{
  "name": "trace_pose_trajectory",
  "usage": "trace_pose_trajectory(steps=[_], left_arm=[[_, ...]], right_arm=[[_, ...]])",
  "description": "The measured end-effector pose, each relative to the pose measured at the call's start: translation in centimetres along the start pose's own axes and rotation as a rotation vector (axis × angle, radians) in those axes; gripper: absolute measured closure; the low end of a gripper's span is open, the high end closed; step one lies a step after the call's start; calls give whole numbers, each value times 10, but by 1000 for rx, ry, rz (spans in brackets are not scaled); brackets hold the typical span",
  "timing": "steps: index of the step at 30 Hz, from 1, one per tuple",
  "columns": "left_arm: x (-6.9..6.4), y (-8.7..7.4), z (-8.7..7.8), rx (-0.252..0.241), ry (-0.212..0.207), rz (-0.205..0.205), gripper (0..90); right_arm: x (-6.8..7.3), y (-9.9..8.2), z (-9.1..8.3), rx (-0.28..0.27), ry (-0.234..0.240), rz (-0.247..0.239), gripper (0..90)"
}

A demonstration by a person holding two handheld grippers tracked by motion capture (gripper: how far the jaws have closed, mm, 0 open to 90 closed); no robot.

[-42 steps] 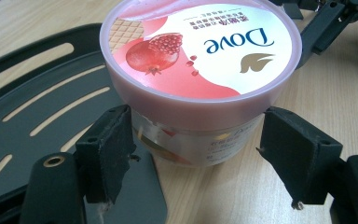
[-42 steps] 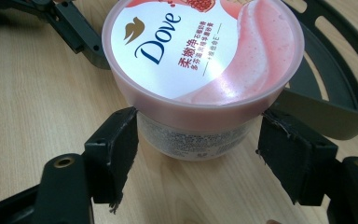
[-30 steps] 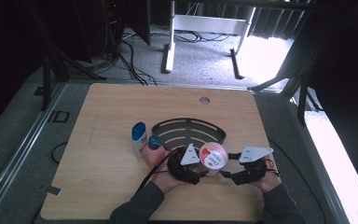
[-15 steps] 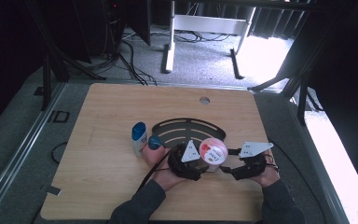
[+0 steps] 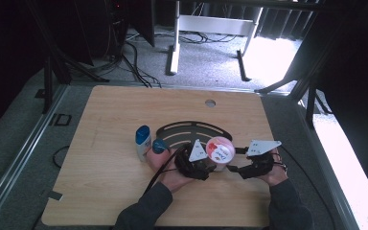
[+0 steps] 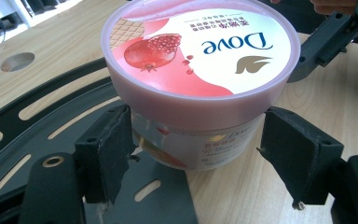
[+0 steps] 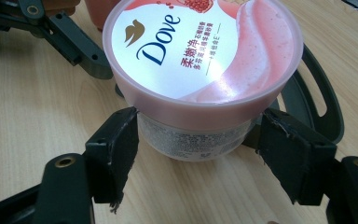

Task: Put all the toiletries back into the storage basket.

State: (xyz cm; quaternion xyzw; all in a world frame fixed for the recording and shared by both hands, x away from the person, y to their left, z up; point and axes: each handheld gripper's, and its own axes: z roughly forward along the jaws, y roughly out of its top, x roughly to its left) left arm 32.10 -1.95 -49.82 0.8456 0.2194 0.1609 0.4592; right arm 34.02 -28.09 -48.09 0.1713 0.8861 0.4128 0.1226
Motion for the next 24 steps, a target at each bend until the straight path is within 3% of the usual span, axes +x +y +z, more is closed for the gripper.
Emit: trace_pose_trajectory(steps=[24], left_arm=[[10,5,11,-15,54,-49,256]], right_arm=[[-18,7,7,-3,-21,2,278]])
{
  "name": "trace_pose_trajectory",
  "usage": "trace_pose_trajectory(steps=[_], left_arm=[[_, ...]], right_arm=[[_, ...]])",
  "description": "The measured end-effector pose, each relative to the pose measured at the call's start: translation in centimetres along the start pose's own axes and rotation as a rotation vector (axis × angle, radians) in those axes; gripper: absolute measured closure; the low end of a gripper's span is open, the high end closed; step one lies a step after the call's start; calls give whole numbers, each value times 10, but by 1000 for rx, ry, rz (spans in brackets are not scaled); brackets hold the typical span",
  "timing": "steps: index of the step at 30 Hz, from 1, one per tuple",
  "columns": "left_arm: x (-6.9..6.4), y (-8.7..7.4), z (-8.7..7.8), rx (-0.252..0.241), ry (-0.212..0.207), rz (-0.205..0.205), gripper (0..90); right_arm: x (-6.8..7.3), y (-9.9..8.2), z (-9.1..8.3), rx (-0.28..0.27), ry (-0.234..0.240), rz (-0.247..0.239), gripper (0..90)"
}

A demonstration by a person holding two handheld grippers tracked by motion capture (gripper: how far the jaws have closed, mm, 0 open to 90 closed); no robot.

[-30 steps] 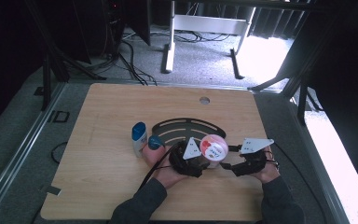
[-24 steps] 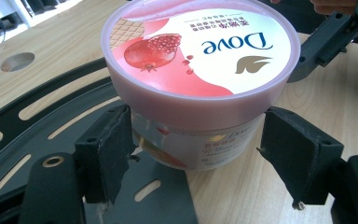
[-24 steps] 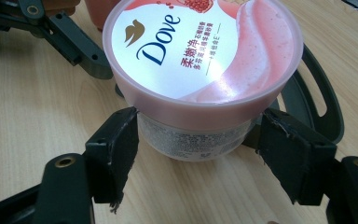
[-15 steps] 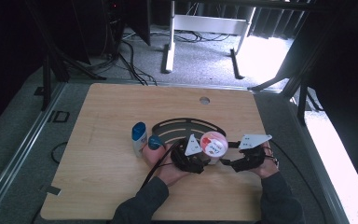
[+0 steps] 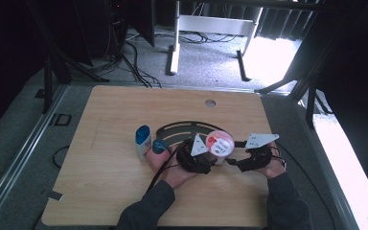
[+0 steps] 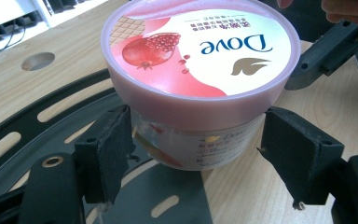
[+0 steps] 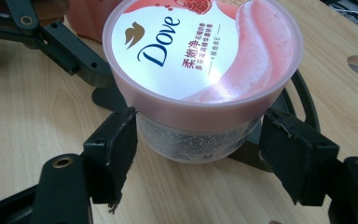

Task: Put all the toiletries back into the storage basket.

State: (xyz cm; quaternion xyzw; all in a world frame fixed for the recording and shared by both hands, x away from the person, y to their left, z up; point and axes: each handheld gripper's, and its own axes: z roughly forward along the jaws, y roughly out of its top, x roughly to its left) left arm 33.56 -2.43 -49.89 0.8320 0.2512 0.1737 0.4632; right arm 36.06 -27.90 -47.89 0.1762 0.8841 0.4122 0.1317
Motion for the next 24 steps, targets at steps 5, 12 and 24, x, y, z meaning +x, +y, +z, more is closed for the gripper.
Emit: trace_pose_trajectory(steps=[5,12,24], left_arm=[[2,2,3,6,9,-1,255],[5,3,6,3,23,-17,256],[10,5,15,12,44,-29,257]], right_arm=[[-5,0,2,0,3,9,278],[-11,1,5,-8,3,23,276],[-21,0,12,1,4,42,276]])
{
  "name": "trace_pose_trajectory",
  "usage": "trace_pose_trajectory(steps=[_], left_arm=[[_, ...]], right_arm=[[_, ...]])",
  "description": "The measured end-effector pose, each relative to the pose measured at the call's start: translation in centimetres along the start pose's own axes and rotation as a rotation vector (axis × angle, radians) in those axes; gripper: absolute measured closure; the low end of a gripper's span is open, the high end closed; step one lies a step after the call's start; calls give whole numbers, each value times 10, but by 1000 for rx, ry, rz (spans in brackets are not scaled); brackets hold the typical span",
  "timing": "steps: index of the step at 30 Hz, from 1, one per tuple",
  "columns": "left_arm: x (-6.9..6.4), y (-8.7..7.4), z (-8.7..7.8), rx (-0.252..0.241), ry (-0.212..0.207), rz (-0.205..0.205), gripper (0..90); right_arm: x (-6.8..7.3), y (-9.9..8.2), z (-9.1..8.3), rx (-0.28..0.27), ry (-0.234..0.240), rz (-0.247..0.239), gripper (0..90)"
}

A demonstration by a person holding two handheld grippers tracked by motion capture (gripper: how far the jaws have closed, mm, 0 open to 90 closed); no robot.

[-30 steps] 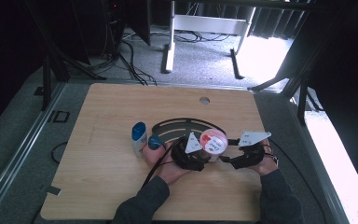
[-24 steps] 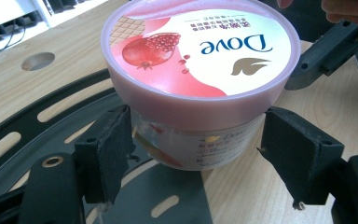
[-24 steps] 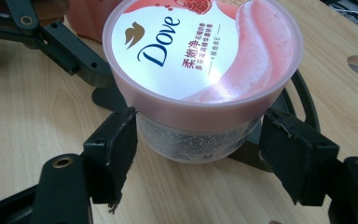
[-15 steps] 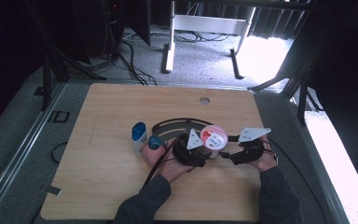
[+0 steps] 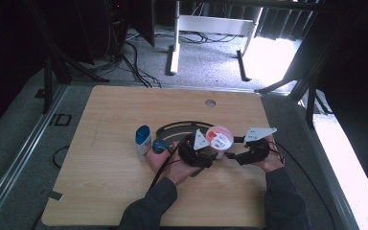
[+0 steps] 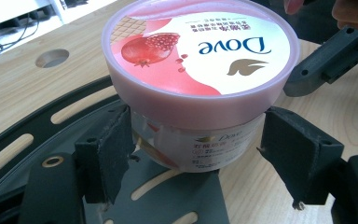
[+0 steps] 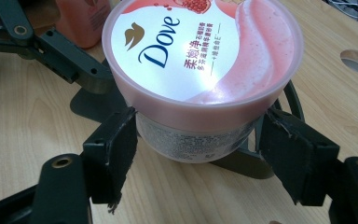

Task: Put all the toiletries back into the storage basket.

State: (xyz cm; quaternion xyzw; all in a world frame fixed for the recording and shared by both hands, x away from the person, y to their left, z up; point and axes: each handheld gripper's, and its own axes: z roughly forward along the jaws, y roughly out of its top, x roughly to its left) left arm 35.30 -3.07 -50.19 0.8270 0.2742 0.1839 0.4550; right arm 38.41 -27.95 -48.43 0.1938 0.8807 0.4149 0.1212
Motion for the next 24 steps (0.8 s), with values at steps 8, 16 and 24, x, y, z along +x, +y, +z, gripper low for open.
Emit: trace_pose_trajectory(steps=[8,16,24], left_arm=[[5,1,8,13,11,-7,258],[9,2,14,11,28,-34,258],[13,3,18,8,45,-54,258]], right_arm=[[-9,0,6,16,9,10,277],[-17,3,10,23,0,12,280],[-24,3,15,19,4,26,280]])
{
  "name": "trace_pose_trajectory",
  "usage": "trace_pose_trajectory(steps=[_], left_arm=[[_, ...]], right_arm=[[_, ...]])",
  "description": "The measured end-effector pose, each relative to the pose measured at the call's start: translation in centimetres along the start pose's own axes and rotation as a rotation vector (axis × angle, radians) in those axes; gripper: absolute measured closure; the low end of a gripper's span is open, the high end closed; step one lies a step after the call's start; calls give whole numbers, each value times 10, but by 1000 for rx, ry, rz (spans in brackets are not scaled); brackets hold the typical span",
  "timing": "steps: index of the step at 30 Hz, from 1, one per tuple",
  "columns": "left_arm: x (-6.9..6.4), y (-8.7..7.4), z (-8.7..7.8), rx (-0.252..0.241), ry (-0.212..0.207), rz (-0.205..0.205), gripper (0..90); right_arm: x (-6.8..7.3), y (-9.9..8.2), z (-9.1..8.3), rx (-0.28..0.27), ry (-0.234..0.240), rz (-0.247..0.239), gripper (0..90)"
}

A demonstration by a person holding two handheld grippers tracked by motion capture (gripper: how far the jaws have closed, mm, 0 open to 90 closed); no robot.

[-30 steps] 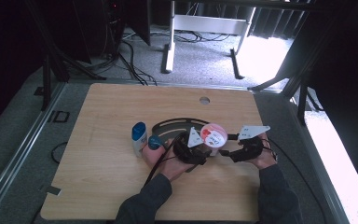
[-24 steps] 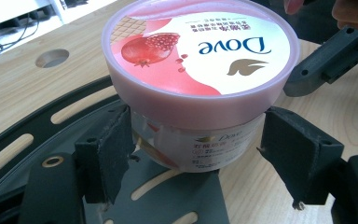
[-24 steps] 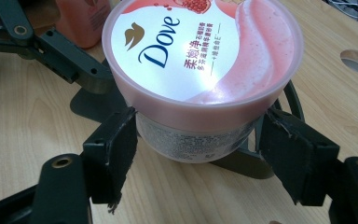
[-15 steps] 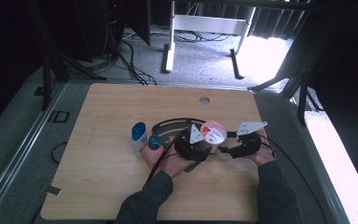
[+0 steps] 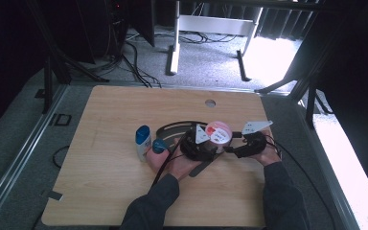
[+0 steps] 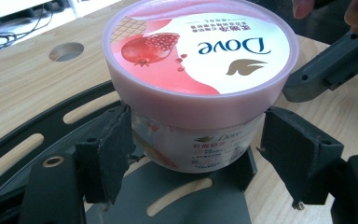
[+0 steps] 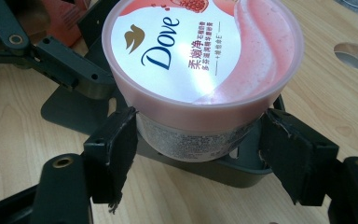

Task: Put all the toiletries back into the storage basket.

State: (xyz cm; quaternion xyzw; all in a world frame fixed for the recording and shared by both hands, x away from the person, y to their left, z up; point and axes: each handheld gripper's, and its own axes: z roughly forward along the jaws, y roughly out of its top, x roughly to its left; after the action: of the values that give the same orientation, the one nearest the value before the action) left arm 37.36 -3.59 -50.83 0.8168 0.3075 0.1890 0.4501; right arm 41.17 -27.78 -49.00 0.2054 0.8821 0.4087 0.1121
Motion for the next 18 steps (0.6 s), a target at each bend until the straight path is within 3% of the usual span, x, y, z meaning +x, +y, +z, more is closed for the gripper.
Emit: trace_pose_trajectory(steps=[10,18], left_arm=[[4,3,5,2,21,-11,258],[6,0,15,37,34,-21,258]], right_arm=[[-8,3,5,2,3,12,280],[-13,1,14,32,-3,24,280]])
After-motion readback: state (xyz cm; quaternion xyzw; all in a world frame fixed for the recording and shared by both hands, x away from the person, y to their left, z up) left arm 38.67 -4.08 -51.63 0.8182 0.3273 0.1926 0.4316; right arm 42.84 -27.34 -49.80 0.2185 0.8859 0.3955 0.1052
